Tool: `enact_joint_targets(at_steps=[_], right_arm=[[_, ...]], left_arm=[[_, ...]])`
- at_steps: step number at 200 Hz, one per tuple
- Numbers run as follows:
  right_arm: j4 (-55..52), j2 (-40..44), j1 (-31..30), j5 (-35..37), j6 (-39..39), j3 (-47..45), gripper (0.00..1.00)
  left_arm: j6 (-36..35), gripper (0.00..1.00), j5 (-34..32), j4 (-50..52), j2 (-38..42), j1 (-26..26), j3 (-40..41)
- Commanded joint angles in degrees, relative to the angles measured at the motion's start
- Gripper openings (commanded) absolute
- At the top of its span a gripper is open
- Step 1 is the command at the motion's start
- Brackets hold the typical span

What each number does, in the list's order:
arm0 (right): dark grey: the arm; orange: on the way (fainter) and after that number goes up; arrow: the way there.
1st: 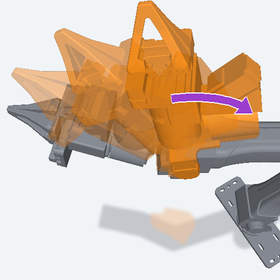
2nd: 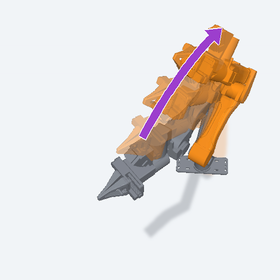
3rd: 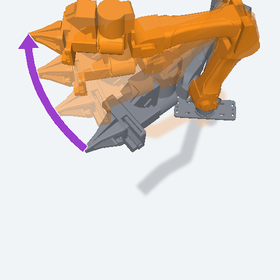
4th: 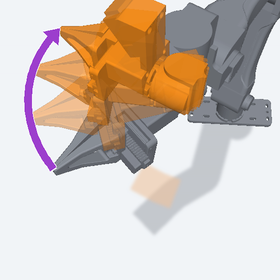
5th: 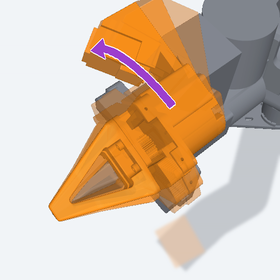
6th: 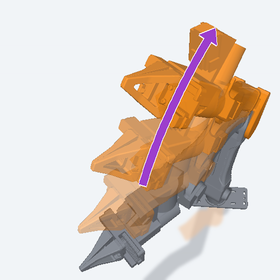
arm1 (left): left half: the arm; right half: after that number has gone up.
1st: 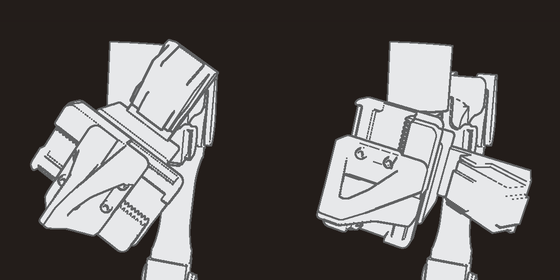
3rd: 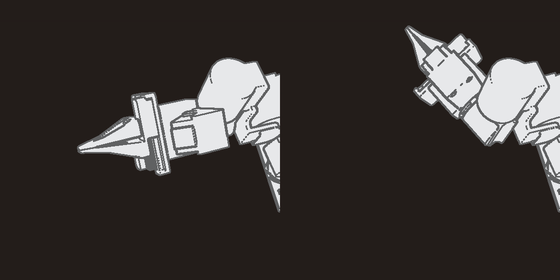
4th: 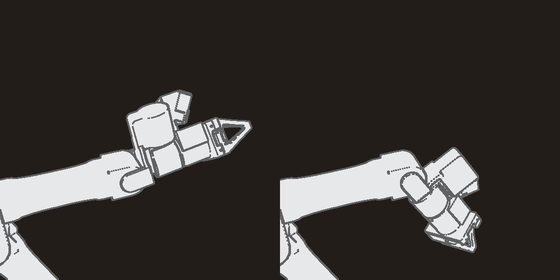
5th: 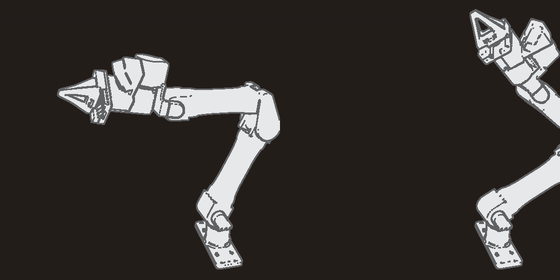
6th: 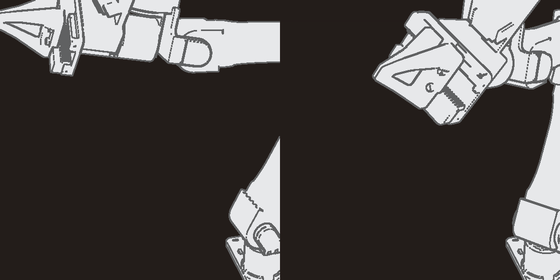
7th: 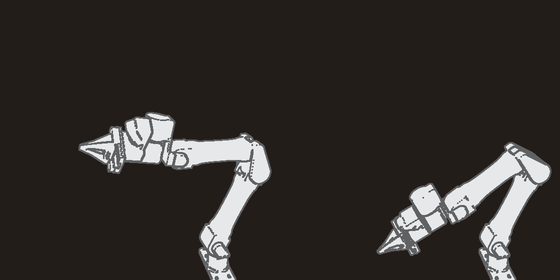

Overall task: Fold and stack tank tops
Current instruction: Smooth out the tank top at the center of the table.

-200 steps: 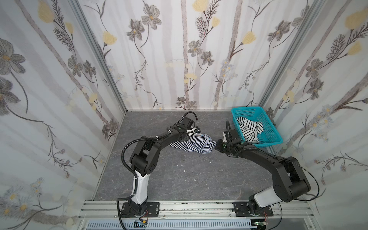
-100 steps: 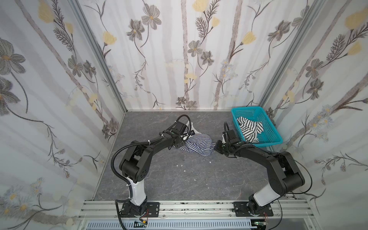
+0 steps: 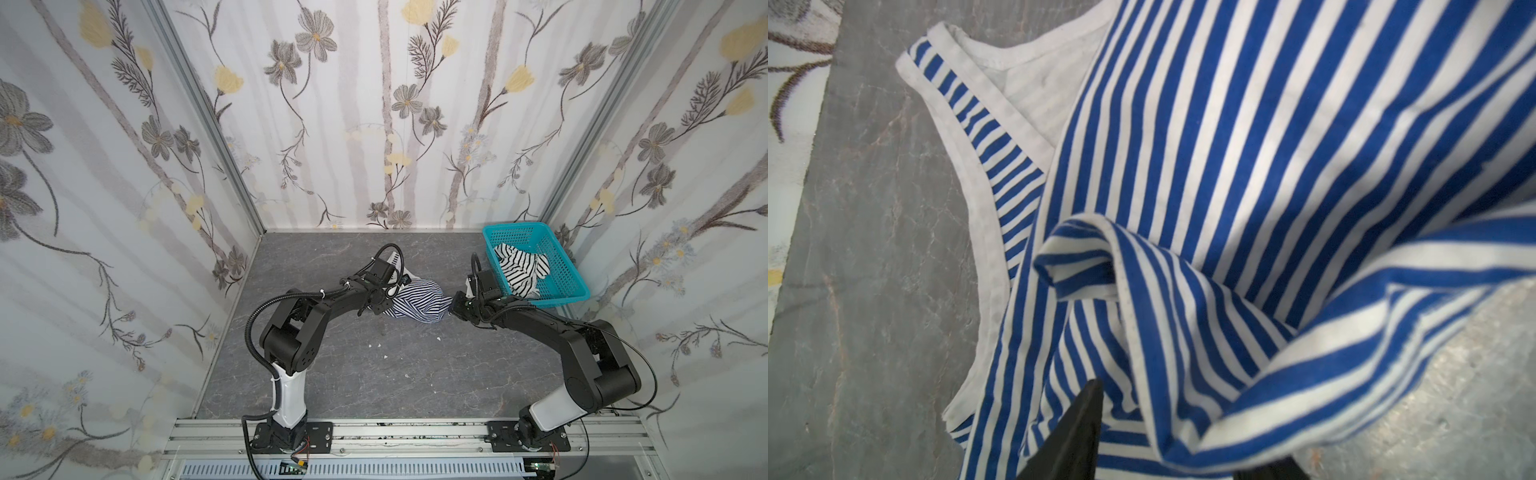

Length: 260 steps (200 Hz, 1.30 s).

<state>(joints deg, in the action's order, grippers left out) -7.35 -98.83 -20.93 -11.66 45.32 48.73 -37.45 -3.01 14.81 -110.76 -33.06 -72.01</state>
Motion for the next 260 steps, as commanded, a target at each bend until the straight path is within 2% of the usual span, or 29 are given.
enact_joint_targets(at_steps=[1, 29, 63, 113, 152, 187, 212, 260], right_arm=[[2.24, 0.31, 0.04, -0.31, 0.19, -0.12, 0.03], [2.95, -0.14, -0.09, -0.79, 0.29, -0.65, 0.02], [3.75, -0.19, -0.34, -1.16, 0.73, -1.22, 0.02], [3.93, 1.26, -0.46, -0.97, 1.04, -2.42, 0.02], [4.32, 1.62, -0.47, -0.86, 1.06, -3.16, 0.03], [4.8, 1.27, -0.44, -1.14, 1.17, -3.03, 0.04], [5.16, 0.66, -0.43, -1.47, 1.26, -2.63, 0.09], [6.21, 0.48, -0.61, -1.73, 1.66, -2.93, 0.08]], left_arm=[[2.38, 0.48, 1.26, -1.19, 0.77, -0.15, -1.35], [2.71, 0.49, 1.86, -1.36, 1.65, -1.68, -1.74], [2.16, 0.49, 1.65, -1.28, -1.86, -2.52, -6.26], [1.04, 0.49, 1.09, -1.23, -5.48, -4.08, -7.36], [4.04, 0.51, 0.95, -1.6, -0.5, -3.72, -5.65], [3.36, 0.55, -1.04, -1.72, 3.64, -3.26, -2.53], [1.91, 0.56, -0.91, -1.98, 3.65, -2.38, 0.51], [1.12, 0.54, -0.86, -2.9, 1.85, -1.05, 0.48]])
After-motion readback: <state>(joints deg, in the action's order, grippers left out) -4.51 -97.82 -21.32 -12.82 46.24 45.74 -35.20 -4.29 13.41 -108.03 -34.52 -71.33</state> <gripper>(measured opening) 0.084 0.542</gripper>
